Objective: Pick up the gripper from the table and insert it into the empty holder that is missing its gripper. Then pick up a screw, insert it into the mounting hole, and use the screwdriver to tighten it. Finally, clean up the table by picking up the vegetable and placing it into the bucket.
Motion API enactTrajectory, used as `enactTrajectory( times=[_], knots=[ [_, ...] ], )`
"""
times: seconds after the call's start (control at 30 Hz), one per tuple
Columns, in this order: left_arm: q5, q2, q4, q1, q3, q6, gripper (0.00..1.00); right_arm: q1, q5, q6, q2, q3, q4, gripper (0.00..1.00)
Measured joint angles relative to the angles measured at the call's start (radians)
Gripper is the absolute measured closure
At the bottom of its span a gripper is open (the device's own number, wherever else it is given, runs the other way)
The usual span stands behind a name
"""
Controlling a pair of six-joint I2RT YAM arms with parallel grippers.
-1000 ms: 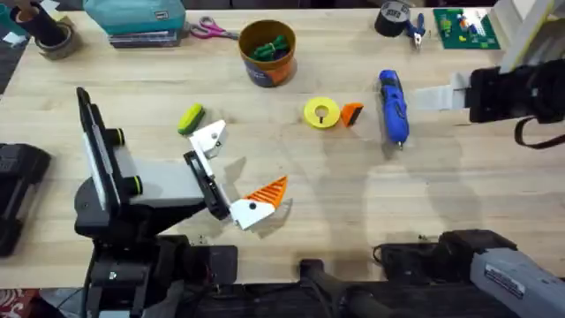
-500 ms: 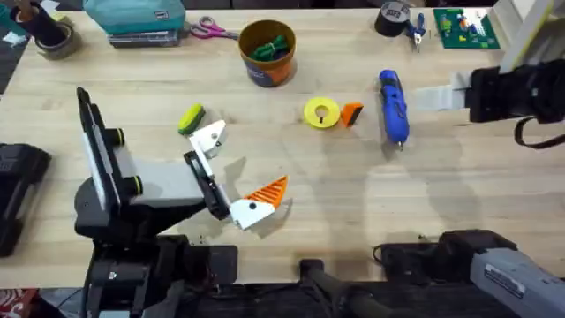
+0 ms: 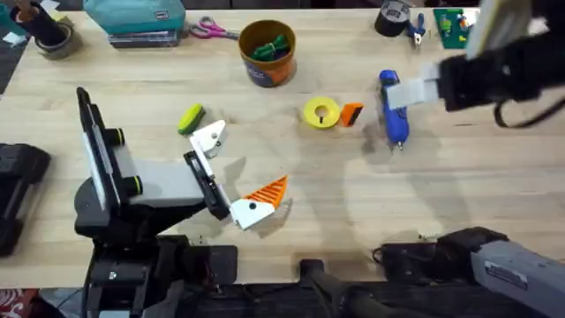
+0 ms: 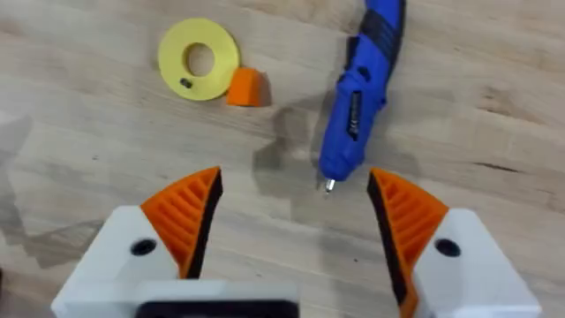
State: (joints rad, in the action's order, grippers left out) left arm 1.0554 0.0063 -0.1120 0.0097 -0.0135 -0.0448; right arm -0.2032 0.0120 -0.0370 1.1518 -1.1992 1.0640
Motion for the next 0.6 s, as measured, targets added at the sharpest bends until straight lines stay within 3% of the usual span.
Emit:
enactTrajectory(
  times=[0.27, 0.6],
  knots=[
    [0.0, 0.0, 0.0, 0.0, 0.0, 0.0, 0.015, -0.113, 0.003, -0.066, 0.179, -0.091, 0.014, 0.006],
    [0.0, 0.0, 0.0, 0.0, 0.0, 0.0, 0.015, -0.135, 0.002, -0.113, 0.399, -0.092, -0.073, 0.006]
  ],
)
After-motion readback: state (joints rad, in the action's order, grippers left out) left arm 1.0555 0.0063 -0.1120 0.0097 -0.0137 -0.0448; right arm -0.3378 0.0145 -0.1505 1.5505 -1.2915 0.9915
